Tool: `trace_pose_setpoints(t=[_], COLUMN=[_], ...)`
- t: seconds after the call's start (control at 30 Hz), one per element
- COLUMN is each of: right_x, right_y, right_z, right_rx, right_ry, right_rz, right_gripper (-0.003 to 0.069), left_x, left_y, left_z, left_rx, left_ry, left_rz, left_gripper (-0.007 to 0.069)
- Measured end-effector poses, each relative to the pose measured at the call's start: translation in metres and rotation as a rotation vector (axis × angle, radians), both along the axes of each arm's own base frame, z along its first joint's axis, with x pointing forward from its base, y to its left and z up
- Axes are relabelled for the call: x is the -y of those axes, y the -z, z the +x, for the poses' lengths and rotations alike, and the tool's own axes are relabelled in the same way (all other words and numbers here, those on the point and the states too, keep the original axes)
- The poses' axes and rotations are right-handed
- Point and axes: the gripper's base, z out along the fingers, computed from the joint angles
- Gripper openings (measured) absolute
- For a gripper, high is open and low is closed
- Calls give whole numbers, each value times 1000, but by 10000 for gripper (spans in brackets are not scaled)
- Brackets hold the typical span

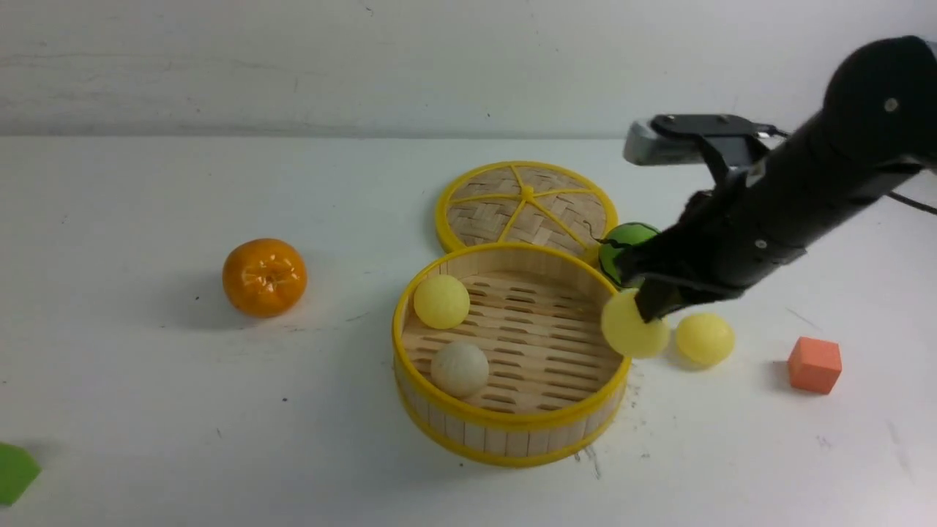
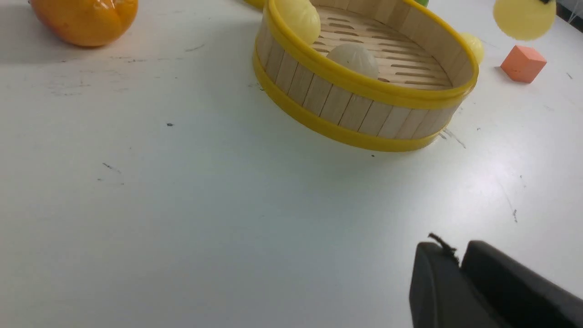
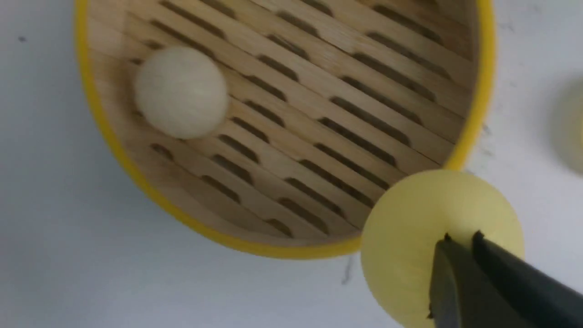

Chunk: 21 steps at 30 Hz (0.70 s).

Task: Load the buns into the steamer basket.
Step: Use the right arm to put the steamed stuffed bun into the steamer

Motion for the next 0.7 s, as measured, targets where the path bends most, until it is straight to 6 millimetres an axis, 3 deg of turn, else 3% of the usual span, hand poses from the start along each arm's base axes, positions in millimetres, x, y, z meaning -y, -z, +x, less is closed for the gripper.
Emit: trace_pose_setpoints(t=[0.07,0.17,0.3,0.43,0.53,0.57,0.6,0.63,0.7], right_x=[-24,-34,-45,-50,-51,-52,-52,-52,-52], right_y=[-4,4,45,74,85,85,83,83,73], right_z=[7,18,40,50,53,54,54,54,53], right_rx=[22,13,-70,-121,-134,-130,-125,-125,-107], right_ry=[-46,-51,-31,-22,-18,-17,-16,-16,-17], right_rz=[6,-3,-36,-54,-56,-53,-49,-49,-41], right_gripper=[2,2,8,47,134,227,283,294,438], left_x=[0,0,0,0,0,0,0,0,0], left_y=[0,0,0,0,0,0,0,0,0], left_z=[0,0,0,0,0,0,0,0,0], left_rx=[0,0,-1,-1,-1,-1,-1,-1,-1], left_ry=[0,0,0,0,0,0,0,0,0], left_rz=[0,0,0,0,0,0,0,0,0], left_gripper=[78,81,85,90,92,92,92,92,92])
